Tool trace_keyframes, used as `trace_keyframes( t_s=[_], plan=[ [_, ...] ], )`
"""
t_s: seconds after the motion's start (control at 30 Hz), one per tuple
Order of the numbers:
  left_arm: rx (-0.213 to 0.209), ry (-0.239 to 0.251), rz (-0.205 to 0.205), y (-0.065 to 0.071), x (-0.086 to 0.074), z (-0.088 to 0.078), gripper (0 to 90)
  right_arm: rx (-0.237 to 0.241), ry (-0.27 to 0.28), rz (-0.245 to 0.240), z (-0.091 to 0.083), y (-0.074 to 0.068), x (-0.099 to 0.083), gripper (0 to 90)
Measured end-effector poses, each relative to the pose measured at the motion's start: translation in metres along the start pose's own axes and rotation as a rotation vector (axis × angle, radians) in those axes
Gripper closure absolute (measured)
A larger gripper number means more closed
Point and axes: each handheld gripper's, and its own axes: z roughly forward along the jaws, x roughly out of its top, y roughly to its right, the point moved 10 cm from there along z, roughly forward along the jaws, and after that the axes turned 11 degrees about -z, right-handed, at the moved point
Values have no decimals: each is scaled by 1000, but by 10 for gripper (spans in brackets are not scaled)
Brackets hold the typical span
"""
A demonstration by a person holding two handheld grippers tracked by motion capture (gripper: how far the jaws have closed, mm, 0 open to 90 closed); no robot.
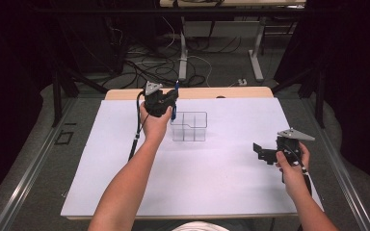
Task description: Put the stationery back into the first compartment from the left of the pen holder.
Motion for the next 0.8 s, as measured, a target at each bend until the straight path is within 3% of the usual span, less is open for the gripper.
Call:
trace_keyframes(
  t_s=[0.43, 0.63, 0.8],
  plan=[
    [3, -55, 21, 3, -19, 11, 794, 3, 1, -8, 0, 0, 0, 0],
    [5, -70, 58, 7, -24, 14, 794, 2, 2, -10, 0, 0, 0, 0],
    [16, -83, 64, 6, -26, 13, 793, 1, 1, -2, 0, 0, 0, 0]
  ],
)
